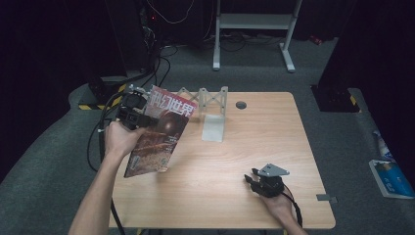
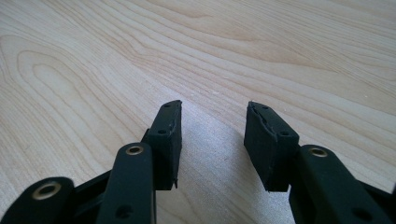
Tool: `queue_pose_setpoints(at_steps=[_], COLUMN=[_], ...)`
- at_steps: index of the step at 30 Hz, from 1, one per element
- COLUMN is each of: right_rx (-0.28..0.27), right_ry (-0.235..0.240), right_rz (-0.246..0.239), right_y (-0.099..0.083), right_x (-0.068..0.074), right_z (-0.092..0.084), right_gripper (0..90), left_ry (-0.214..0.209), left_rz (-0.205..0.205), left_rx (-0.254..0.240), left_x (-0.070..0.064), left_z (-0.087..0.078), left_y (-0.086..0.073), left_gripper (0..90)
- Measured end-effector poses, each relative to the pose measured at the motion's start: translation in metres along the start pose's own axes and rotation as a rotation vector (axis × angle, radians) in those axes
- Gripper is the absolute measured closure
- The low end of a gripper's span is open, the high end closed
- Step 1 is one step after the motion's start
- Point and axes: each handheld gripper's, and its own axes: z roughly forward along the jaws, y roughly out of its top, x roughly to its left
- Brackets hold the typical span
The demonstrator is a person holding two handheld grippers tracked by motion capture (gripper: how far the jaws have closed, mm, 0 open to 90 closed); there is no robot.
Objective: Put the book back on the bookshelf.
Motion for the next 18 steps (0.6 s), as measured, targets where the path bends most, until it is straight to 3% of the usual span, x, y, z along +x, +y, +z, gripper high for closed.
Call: queue_pose_setpoints(at_steps=[18], right_rx=[0.0], right_ry=[-0.002], right_rz=[0.002], right_y=[0.0], right_x=[0.0], right_z=[0.0], right_gripper=[56.1], left_ry=[0.04], left_rz=[-0.083], left_rx=[-0.112], left_x=[0.03], left_z=[-0.013], left_y=[-0.006], left_gripper=[83.5])
